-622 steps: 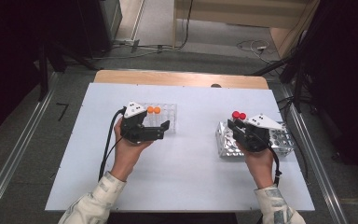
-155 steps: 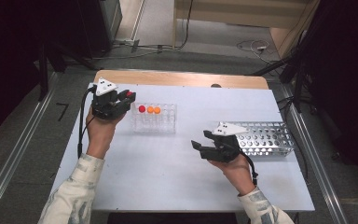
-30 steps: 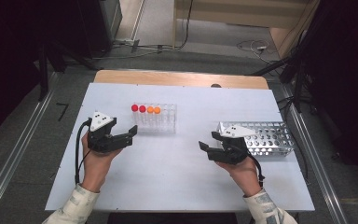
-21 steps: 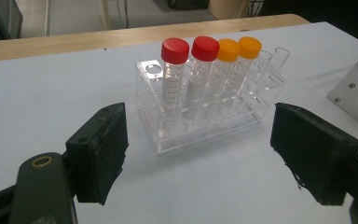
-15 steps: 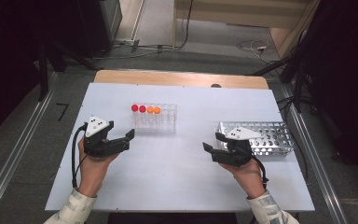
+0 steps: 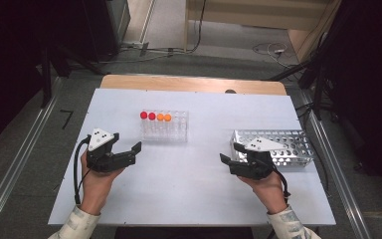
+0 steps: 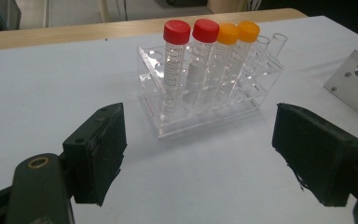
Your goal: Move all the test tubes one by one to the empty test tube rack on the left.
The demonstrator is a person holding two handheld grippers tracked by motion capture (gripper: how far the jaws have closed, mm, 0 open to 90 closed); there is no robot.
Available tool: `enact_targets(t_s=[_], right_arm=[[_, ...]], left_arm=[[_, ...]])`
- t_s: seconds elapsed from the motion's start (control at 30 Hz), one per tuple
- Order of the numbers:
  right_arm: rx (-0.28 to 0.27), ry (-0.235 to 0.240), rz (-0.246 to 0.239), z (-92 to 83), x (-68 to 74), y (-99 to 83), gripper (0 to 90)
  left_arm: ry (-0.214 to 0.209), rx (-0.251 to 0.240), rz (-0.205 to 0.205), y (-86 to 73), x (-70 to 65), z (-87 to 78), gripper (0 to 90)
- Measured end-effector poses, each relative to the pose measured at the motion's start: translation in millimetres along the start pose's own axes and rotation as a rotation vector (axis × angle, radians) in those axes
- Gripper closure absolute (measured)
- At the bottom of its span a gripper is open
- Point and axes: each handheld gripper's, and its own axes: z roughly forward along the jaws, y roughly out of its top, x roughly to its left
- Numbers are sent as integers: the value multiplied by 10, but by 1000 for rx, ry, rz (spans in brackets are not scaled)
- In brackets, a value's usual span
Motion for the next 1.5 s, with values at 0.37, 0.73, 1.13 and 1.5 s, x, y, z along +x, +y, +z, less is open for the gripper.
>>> enact_targets(t_s=[0.37, 0.73, 1.13, 1.5], right_arm=[[2, -11, 2, -62, -50, -57, 340], [-3, -21, 10, -141, -101, -110, 338], [-14, -34, 21, -240, -161, -170, 339], [-17, -43, 31, -325, -205, -246, 339]], left_arm=[[11, -2, -5, -62, 41, -59, 182], [19, -6, -8, -113, 70, -104, 182], [27, -13, -16, -159, 103, -148, 182], [29, -9, -20, -203, 118, -164, 180]])
